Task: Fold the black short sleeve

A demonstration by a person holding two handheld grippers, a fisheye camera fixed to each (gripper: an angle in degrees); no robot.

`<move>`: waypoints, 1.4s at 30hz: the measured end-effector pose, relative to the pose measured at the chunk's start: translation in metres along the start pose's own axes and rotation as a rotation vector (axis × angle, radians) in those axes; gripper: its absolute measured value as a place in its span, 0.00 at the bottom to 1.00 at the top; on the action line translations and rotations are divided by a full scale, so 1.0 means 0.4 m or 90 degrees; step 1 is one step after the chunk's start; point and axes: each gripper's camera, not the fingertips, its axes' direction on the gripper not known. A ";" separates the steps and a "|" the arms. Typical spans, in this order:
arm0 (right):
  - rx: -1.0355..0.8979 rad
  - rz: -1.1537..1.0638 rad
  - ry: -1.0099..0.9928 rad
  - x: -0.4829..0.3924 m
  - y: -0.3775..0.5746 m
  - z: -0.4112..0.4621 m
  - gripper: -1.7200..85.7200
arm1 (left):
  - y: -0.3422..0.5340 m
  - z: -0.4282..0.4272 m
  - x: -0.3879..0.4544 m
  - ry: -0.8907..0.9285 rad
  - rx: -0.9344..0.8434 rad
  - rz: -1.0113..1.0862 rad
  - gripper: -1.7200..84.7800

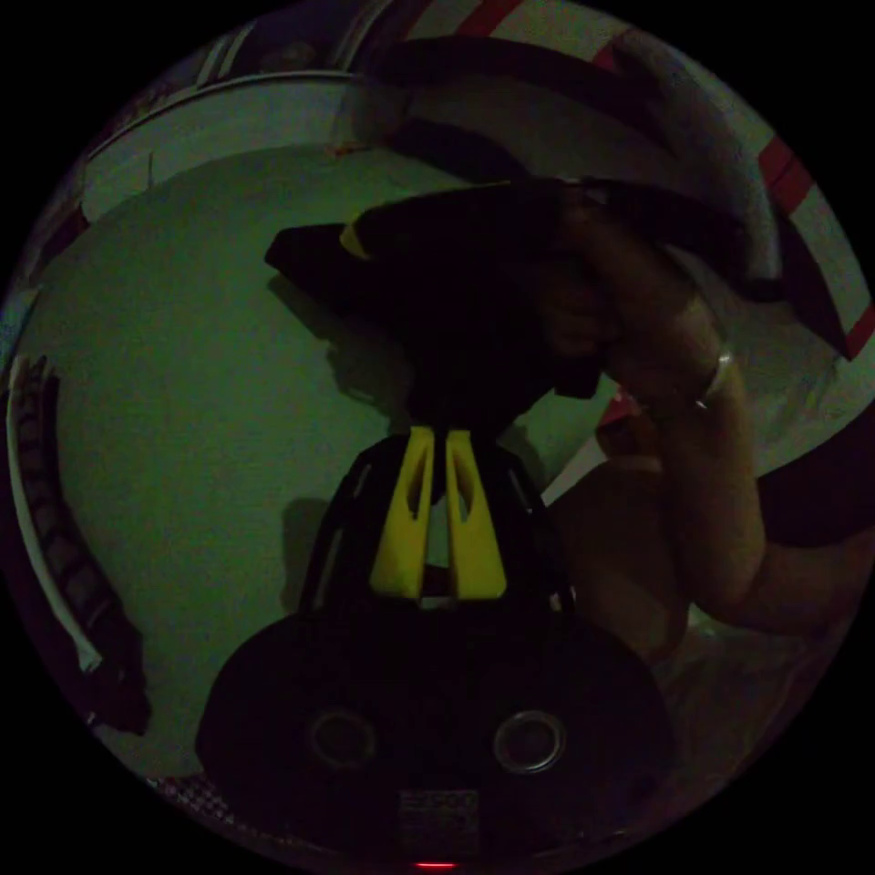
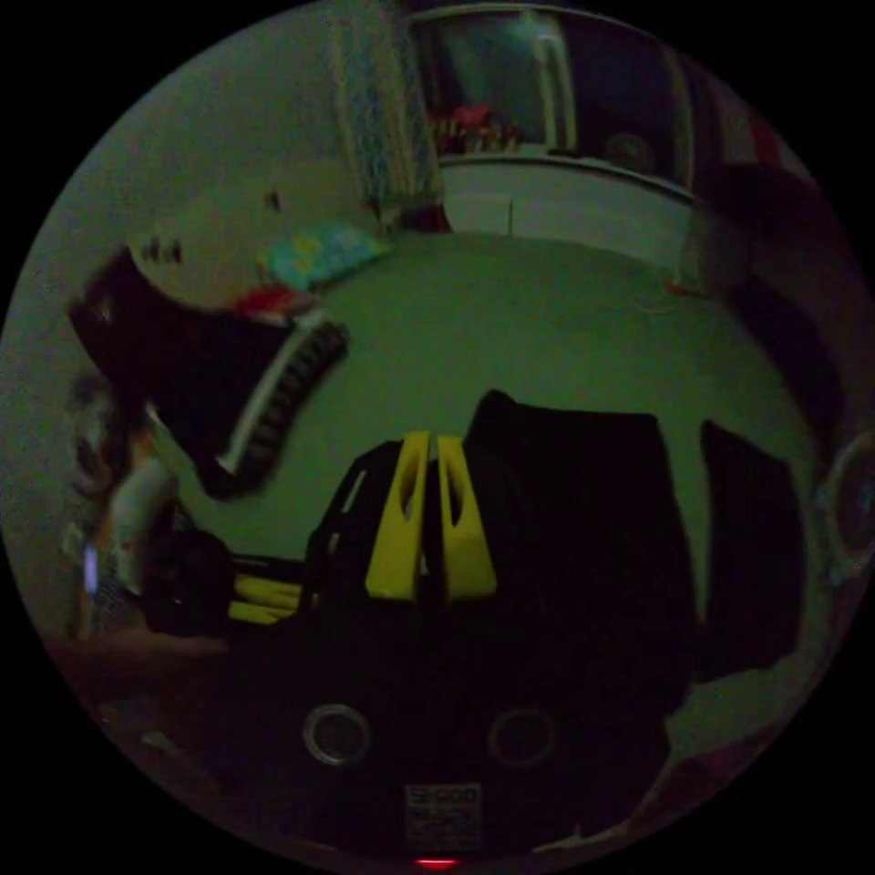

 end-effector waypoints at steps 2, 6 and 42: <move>0.050 0.059 -0.107 0.041 -0.002 -0.024 0.01 | 0.025 -0.051 -0.018 0.026 0.020 -0.006 0.04; 0.074 0.088 -0.206 0.063 -0.016 -0.028 0.01 | 0.098 -0.167 -0.076 0.034 0.055 -0.049 0.04; -0.202 -0.199 -0.170 -0.096 0.100 0.021 0.01 | 0.539 -0.741 -0.282 -0.162 0.224 -0.349 0.03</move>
